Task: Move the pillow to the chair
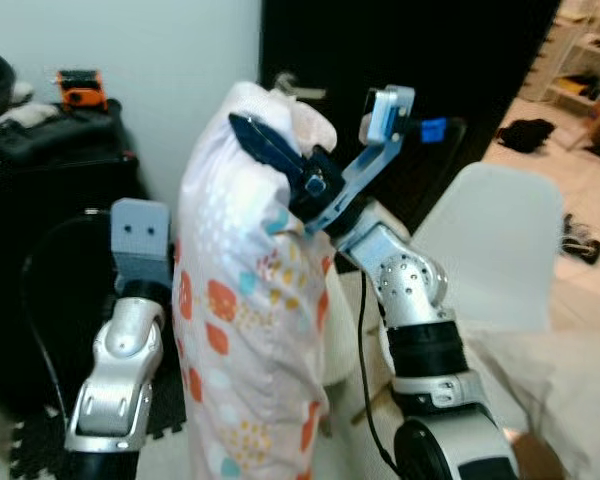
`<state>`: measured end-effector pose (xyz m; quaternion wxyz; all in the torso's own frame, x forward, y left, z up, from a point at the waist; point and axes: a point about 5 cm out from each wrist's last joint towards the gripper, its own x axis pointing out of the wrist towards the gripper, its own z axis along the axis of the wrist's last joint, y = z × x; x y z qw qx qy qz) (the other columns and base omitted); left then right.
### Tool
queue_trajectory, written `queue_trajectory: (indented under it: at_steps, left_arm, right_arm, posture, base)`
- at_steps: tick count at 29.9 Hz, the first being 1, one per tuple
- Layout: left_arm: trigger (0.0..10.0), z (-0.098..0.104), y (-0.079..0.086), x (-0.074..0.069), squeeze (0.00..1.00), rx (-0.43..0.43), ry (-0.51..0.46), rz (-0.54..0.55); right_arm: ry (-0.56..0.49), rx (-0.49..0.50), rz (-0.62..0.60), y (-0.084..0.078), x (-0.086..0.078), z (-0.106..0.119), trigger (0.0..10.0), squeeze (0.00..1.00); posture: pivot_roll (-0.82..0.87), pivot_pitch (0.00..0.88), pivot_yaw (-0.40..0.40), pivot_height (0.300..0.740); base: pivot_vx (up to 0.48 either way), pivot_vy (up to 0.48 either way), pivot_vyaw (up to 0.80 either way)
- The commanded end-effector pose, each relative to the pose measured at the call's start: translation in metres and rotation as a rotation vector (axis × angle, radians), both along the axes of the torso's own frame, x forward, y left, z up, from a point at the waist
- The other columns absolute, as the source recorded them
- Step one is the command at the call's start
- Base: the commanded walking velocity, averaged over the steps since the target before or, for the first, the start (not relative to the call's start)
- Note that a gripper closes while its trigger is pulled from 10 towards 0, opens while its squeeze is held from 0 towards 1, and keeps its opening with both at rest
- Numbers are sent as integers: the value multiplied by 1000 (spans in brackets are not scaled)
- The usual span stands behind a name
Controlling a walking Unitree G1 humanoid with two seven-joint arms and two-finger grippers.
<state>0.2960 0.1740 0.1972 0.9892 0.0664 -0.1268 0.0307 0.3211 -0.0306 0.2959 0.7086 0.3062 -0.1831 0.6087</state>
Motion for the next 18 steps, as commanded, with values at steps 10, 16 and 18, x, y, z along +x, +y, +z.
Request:
queue_trajectory:
  at_steps: [10, 16, 18]
  left_arm:
    - [10000, -2, -5, -1, 0, 23, 13, -26]
    - [10000, -1, -5, -1, 0, 26, 10, -32]
    - [10000, 0, -6, 0, 0, 26, 9, -37]
  right_arm:
    - [-19, 10, -81, -2, 4, 8, 10000, 0]
    - [13, -1, -118, 0, 8, 7, 10000, 0]
    - [26, 2, -129, -1, 10, 7, 10000, 0]
  posture:
    - [29, 0, -107, 740]
    - [31, 0, -106, 740]
    - [31, 0, -106, 740]
  base:
    - [81, 0, 333]
    - [480, 0, 0]
    - [480, 0, 0]
